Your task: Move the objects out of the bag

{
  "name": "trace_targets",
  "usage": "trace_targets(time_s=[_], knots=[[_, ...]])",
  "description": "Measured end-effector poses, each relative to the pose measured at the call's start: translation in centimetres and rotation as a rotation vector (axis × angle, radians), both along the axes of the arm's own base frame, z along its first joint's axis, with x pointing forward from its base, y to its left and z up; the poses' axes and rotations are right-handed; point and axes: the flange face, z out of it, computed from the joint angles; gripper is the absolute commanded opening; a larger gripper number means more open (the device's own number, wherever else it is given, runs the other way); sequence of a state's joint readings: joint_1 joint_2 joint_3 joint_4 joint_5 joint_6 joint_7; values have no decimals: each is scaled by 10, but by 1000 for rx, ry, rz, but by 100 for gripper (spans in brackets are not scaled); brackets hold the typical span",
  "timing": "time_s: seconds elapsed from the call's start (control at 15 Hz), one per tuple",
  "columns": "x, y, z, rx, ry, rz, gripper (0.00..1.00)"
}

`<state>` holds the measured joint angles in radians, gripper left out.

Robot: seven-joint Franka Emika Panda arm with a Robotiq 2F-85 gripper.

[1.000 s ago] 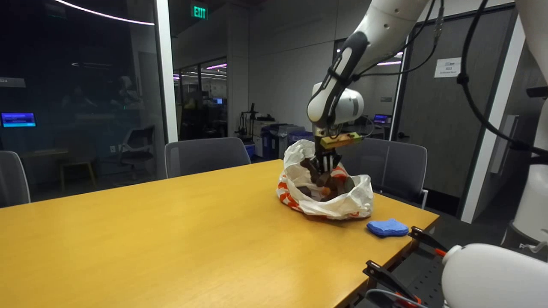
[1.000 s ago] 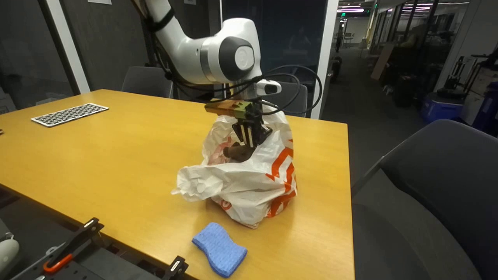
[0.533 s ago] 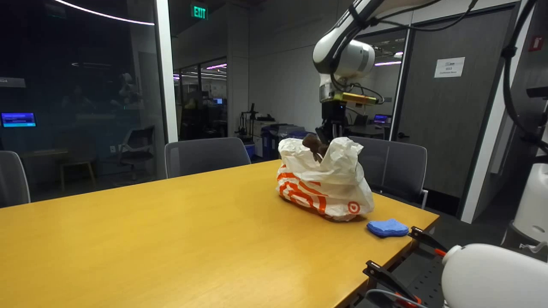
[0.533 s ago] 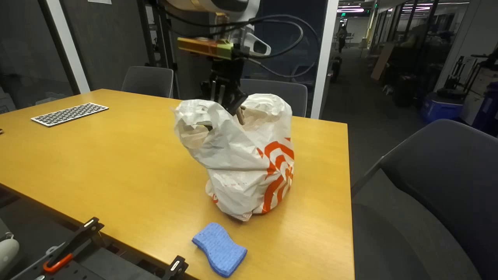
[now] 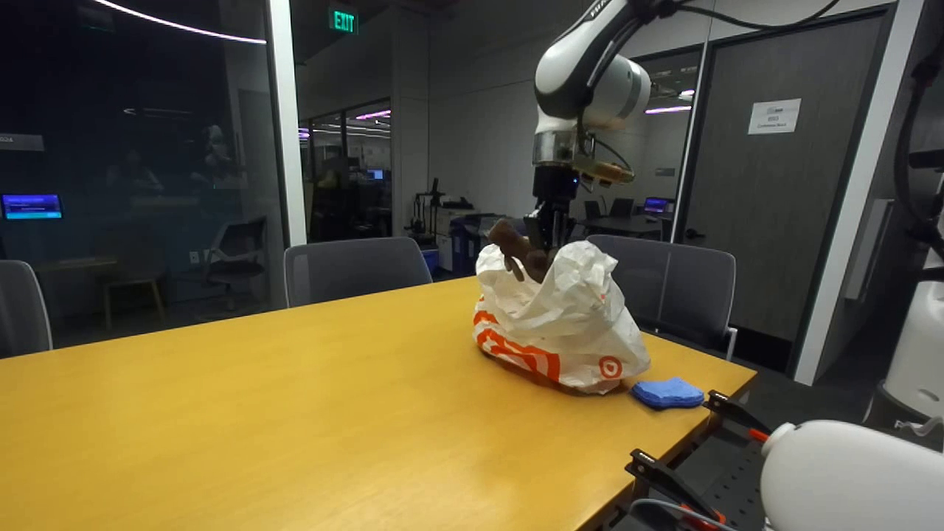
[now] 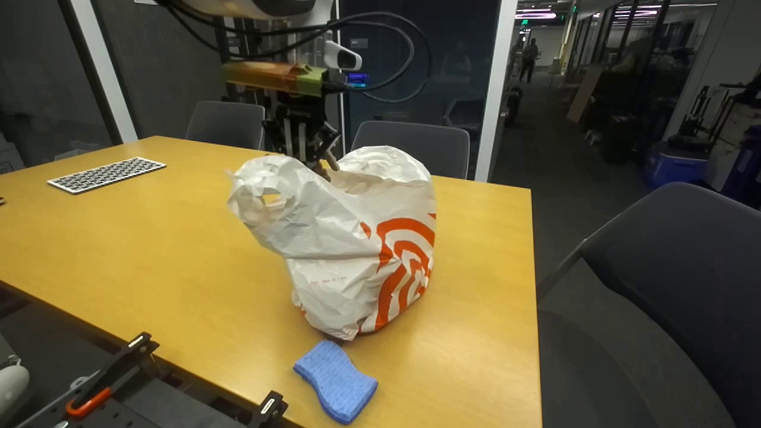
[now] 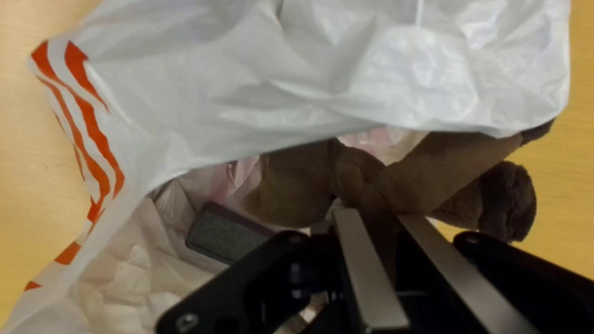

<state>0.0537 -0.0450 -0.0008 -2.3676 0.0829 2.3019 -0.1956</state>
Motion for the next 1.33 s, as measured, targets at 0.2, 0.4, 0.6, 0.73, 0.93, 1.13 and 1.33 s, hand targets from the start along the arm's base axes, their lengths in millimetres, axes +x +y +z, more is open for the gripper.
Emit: trace_targets(time_s=[0.2, 0.4, 0.6, 0.73, 0.93, 1.13, 1.33], knots=[[-8, 23, -20, -60, -117, 101, 4], [-6, 48, -9, -105, -240, 192, 4], [-3, 81, 19, -85, -388, 244, 4], [-6, 109, 30, -27, -472, 260, 4], [-16, 155, 27, 61, -565, 315, 36], [-35, 198, -4, 124, -520, 377, 53], [-46, 219, -38, 145, -427, 412, 76]])
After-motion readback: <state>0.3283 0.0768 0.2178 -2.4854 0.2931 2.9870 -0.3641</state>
